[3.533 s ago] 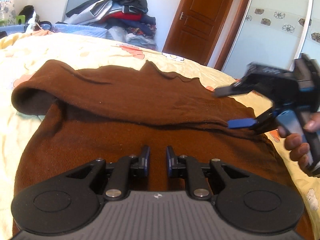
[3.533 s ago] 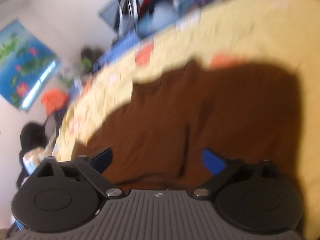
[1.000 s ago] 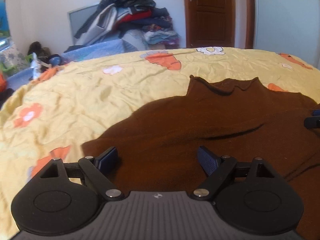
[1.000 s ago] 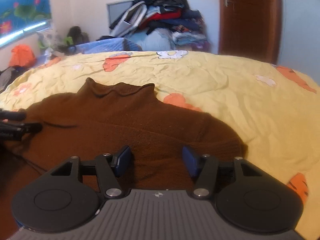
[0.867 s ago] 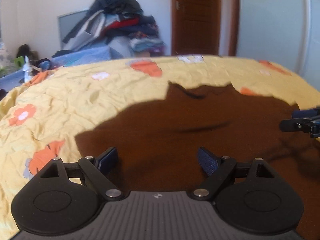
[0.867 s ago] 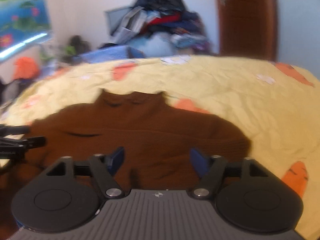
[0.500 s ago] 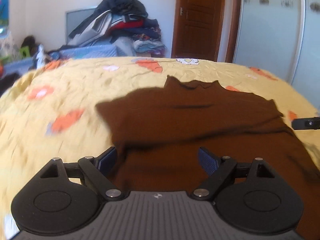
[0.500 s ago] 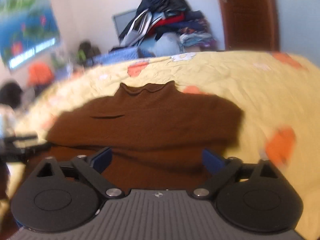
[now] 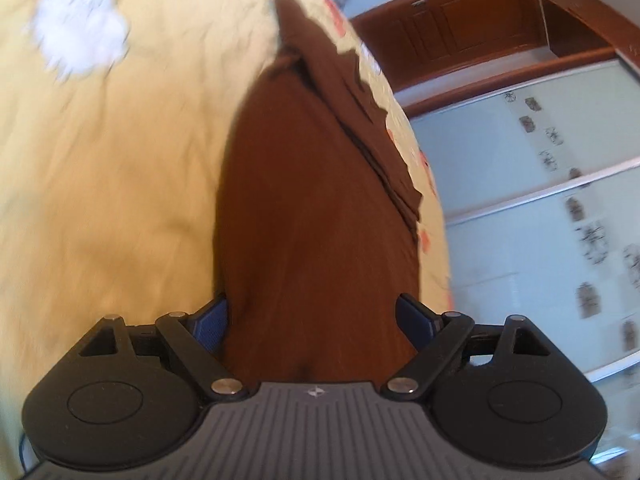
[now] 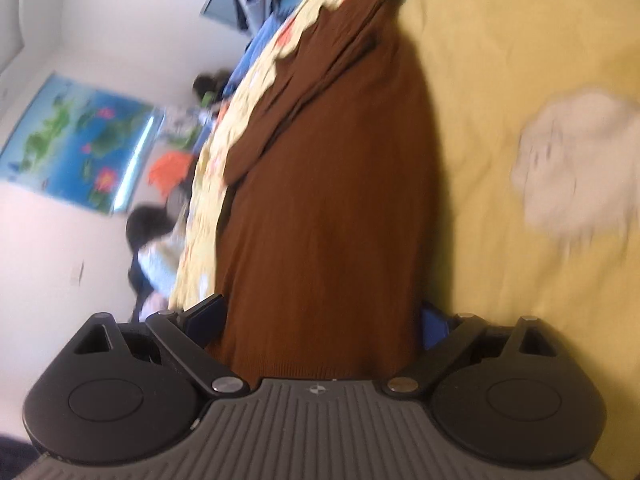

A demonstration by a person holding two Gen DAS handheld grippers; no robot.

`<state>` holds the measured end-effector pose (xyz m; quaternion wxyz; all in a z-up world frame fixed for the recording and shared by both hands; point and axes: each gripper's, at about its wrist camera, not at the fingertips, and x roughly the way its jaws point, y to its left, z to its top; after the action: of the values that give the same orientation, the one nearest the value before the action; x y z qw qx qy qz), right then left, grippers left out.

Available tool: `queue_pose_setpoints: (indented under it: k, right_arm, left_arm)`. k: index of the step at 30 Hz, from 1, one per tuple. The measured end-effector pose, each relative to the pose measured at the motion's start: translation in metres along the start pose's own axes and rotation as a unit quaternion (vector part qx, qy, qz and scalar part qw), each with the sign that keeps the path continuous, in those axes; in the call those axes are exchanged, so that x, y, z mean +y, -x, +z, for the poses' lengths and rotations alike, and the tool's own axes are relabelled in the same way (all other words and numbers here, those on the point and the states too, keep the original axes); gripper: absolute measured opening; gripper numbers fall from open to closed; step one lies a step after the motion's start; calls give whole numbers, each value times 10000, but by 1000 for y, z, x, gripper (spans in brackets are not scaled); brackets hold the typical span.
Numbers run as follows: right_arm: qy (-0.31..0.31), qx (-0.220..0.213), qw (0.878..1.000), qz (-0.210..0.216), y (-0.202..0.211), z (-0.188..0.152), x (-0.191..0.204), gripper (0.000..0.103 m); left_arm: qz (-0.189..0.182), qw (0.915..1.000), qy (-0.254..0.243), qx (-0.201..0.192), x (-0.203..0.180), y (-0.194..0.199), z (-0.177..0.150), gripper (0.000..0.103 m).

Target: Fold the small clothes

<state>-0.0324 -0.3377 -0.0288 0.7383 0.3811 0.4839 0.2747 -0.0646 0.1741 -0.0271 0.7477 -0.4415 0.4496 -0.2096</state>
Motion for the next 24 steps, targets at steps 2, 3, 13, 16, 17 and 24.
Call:
queue_pose_setpoints:
  k: [2,3,13,16,17,24]
  right_arm:
    - [-50,243,9996,99,-4,-10,3,95]
    - [-13,336,9994,117,-7,-14,6,95]
    - [-376,344,9985,211,-1,-25,5,75]
    - [-541,304,9975,325,-3,-26,-1,55]
    - [-549,337,9975,304,-5,-27,-3,47]
    - [-368,183,9990,170,5,-41,-4,13]
  left_arm:
    - [-75,9998,124,133,3,1,-6,87]
    - [-89,9997,131,176,3,1,-9,87]
    - [18,9988,-84,480,-11,0,-30,79]
    - [426,9971,-133,610,-12,-9,-34,24]
    - [494,9967,-134,626,-12,-10,-34,18]
    - [995,9915,-702,466,-32,9,-41,4]
